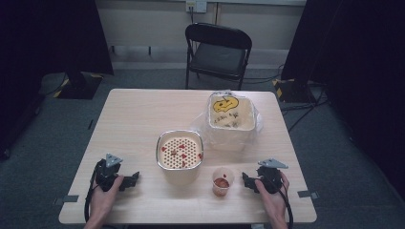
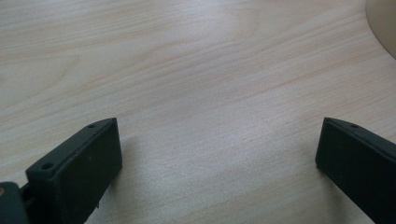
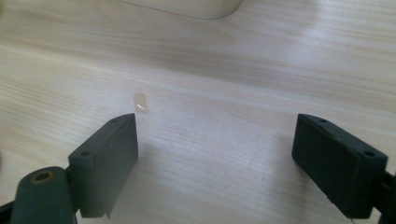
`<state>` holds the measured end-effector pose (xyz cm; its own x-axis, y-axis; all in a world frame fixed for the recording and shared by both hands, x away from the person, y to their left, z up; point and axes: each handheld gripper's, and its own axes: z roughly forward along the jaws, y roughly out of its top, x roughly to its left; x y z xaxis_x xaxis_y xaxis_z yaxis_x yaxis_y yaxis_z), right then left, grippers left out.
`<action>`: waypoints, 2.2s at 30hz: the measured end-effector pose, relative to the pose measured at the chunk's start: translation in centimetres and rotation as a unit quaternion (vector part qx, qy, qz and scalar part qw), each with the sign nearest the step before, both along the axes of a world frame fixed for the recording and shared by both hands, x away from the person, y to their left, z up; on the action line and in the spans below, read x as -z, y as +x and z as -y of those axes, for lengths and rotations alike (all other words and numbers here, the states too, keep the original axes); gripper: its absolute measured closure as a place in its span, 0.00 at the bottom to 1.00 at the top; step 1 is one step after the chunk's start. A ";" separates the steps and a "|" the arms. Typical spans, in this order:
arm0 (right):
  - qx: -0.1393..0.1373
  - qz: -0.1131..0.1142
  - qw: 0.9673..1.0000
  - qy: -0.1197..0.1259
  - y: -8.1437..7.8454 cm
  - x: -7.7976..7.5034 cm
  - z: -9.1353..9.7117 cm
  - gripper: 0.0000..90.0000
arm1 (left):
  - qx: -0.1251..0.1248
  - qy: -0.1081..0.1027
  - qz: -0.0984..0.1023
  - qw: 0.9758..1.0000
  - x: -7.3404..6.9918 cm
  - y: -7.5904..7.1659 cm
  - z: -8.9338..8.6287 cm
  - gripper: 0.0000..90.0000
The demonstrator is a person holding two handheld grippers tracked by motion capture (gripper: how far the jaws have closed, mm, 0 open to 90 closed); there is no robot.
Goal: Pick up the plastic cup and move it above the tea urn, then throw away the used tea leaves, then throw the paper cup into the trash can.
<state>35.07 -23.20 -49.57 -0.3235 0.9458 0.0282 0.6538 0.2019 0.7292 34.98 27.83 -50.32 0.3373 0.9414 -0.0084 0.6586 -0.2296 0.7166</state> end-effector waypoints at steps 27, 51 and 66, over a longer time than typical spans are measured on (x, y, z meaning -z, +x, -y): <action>-0.113 -0.010 0.993 0.043 -4.8 -2.4 -2.1 0.17 | 0.006 -0.001 0.000 1.000 0.0 0.0 -0.1 0.00; -0.199 0.004 0.977 0.073 -4.2 -2.7 -7.2 0.19 | 0.006 -0.001 0.000 1.000 0.0 0.0 -0.1 0.00; -0.210 0.015 0.974 0.084 -1.7 -1.6 -9.2 0.35 | 0.006 -0.001 0.000 1.000 0.0 0.0 -0.1 0.00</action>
<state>33.34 -13.98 -48.00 -0.6843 0.7125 0.1552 0.5165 0.3234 0.7928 34.96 27.93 -50.32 0.3491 0.9370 -0.0111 0.6563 -0.2360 0.7167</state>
